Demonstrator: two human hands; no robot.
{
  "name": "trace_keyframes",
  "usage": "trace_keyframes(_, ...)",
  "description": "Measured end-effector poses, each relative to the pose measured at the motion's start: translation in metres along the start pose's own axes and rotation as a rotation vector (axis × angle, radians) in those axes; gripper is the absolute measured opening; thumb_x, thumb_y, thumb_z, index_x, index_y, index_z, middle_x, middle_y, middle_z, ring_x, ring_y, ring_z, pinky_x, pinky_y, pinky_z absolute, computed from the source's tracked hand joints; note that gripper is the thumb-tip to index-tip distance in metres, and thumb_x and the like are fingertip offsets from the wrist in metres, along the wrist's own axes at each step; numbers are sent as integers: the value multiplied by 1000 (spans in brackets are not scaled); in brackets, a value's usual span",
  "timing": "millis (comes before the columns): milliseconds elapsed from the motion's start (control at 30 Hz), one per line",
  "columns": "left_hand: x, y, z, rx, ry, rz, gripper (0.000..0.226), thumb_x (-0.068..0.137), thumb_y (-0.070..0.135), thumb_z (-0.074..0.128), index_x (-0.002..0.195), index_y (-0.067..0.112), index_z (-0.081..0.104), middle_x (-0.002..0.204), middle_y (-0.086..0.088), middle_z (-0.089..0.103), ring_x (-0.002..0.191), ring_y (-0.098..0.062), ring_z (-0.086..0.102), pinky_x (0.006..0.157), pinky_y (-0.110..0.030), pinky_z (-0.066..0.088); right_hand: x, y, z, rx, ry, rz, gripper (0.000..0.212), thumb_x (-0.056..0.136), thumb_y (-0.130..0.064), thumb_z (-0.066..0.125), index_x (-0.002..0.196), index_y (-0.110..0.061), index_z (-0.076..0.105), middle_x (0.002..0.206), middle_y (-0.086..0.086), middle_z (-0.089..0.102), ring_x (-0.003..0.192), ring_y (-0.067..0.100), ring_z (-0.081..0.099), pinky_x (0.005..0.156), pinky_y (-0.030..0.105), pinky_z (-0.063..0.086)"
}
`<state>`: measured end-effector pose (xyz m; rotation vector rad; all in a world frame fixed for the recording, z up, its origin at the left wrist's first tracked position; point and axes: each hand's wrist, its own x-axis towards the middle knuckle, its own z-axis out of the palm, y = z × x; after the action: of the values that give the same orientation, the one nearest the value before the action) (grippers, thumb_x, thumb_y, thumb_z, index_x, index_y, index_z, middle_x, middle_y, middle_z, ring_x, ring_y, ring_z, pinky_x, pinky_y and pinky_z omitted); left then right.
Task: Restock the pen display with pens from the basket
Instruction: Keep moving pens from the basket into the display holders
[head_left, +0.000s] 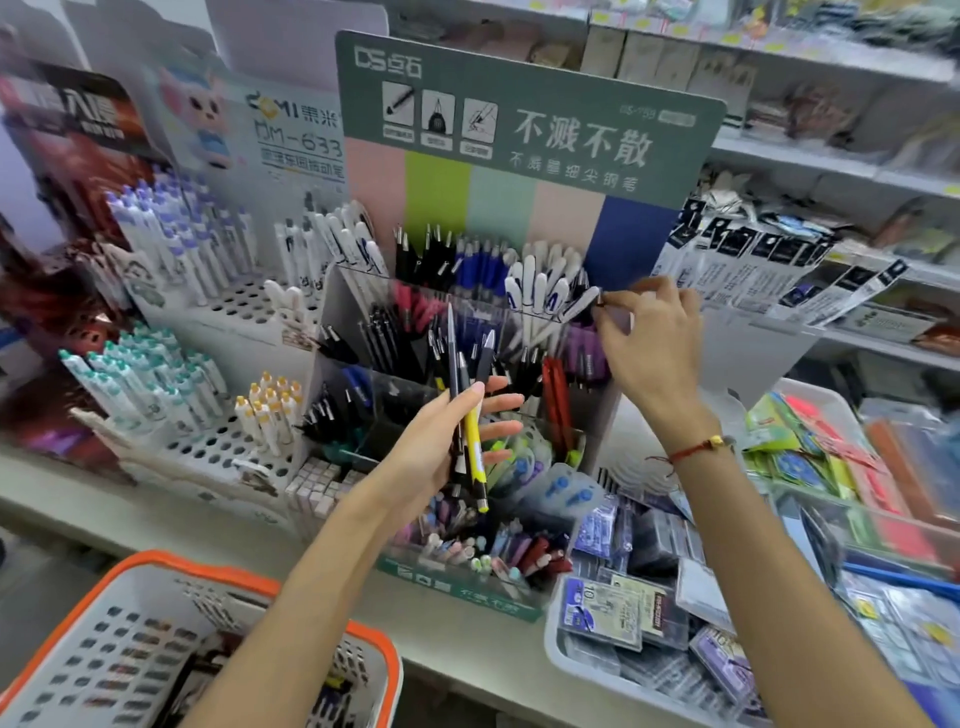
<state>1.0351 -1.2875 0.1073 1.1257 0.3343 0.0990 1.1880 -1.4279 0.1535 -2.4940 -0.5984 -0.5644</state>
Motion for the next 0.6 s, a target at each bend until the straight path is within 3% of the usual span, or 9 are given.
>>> trace_keyframes(100, -2, -3, -2, -48, -5, -5, 27, 103, 24, 41, 117, 16, 63, 104, 4, 75, 83, -11, 71, 73, -29, 60, -3, 1, 0, 47, 33, -8, 30, 94, -27, 61, 119, -14, 69, 122, 13, 54, 116, 31, 44, 100, 39, 37)
trace_keyframes(200, -7, -6, -5, -38, -2, -20, 26, 103, 24, 42, 116, 17, 64, 105, 5, 74, 86, -10, 71, 76, -28, 60, -28, -7, -2, 267, 269, -27, 30, 91, -25, 65, 119, -14, 64, 107, 5, 56, 95, 14, 49, 85, 19, 42)
trace_keyframes(267, -11, -9, -7, 24, -16, -36, 25, 103, 23, 42, 113, 19, 64, 102, 8, 75, 84, -6, 70, 77, -25, 58, -51, -18, -1, 475, 105, -32, 23, 91, -32, 64, 112, -23, 63, 99, -2, 59, 80, 8, 51, 71, 13, 41)
trace_keyframes(333, -14, -13, -5, 120, -33, -57, 22, 103, 23, 44, 110, 21, 64, 95, 11, 75, 78, -2, 68, 72, -20, 56, -71, -28, 7, 629, -236, 37, 18, 91, -38, 64, 106, -31, 66, 95, -7, 66, 80, 7, 59, 70, 18, 48)
trace_keyframes(400, -16, -16, -5, 214, -47, -62, 20, 102, 24, 45, 111, 23, 63, 92, 14, 75, 76, 0, 67, 69, -18, 55, -82, -32, 17, 722, -395, 92, 10, 91, -35, 64, 96, -30, 72, 85, -10, 71, 76, 3, 65, 72, 23, 51)
trace_keyframes(500, -17, -15, -11, 243, -56, -38, 23, 103, 24, 43, 115, 24, 62, 104, 13, 74, 93, -2, 69, 83, -21, 55, -81, -36, 25, 827, -418, 120, 15, 93, -26, 63, 96, -17, 75, 73, -10, 70, 64, -1, 64, 65, 17, 49)
trace_keyframes(600, -15, -13, -26, 281, 44, 56, 28, 104, 23, 40, 123, 26, 61, 120, 10, 68, 116, -5, 61, 102, -27, 46, -73, -41, 27, 920, -188, 183, 16, 96, -21, 61, 102, -11, 71, 85, -1, 71, 72, 8, 67, 64, 19, 52)
